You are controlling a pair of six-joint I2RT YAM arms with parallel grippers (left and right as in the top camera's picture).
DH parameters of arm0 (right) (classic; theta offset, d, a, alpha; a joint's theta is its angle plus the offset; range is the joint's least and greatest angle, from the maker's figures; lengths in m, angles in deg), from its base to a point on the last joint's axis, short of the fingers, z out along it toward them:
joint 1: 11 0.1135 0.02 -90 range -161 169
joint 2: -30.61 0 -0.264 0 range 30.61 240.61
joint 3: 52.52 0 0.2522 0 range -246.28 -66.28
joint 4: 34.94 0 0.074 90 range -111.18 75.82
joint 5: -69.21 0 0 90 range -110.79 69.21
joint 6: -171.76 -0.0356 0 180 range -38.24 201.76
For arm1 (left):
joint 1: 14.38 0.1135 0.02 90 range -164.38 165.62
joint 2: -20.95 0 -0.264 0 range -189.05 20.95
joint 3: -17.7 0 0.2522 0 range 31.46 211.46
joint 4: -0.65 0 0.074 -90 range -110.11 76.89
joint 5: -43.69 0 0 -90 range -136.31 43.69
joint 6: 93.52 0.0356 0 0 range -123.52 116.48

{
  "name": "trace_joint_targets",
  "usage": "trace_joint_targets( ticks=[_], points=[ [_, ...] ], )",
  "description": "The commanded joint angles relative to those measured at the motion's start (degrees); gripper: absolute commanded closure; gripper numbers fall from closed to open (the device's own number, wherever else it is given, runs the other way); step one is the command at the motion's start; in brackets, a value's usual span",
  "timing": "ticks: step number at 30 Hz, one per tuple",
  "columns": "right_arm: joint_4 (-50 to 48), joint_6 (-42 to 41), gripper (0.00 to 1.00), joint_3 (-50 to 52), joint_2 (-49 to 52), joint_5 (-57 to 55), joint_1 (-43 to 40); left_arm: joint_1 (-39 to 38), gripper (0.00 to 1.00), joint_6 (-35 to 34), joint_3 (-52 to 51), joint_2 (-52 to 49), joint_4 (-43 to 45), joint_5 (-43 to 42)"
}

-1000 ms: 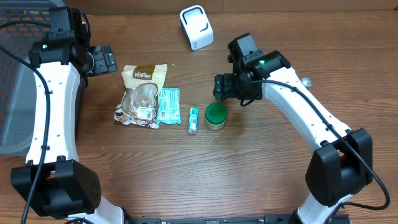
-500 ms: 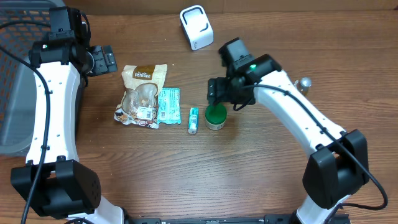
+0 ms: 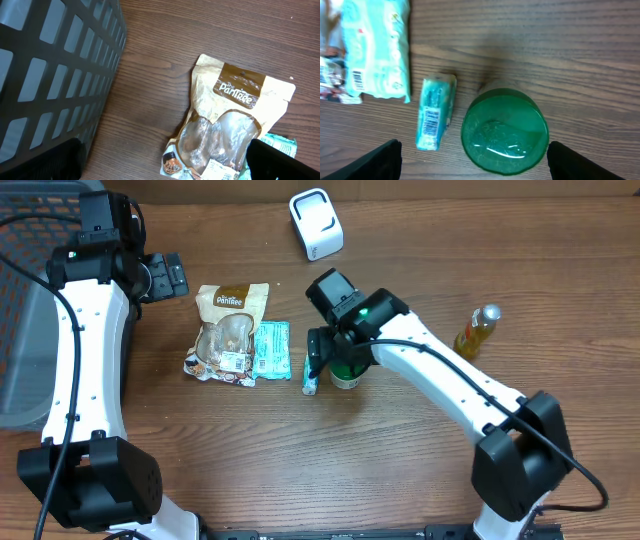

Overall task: Scan the item barcode
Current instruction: 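Lower the right gripper around the green-lidded tub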

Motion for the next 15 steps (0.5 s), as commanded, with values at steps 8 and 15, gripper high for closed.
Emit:
trace_joint_targets(
  ticks=[8, 15],
  points=[
    [1.2, -1.5, 0.08, 0.2, 5.8, -1.6, 0.2, 0.5, 0.0, 0.2, 0.9, 0.1, 0.0, 0.8],
    [1.4, -1.5, 0.07, 0.2, 6.0, -1.7, 0.2, 0.5, 0.0, 0.2, 0.9, 0.1, 0.0, 0.8]
  ],
)
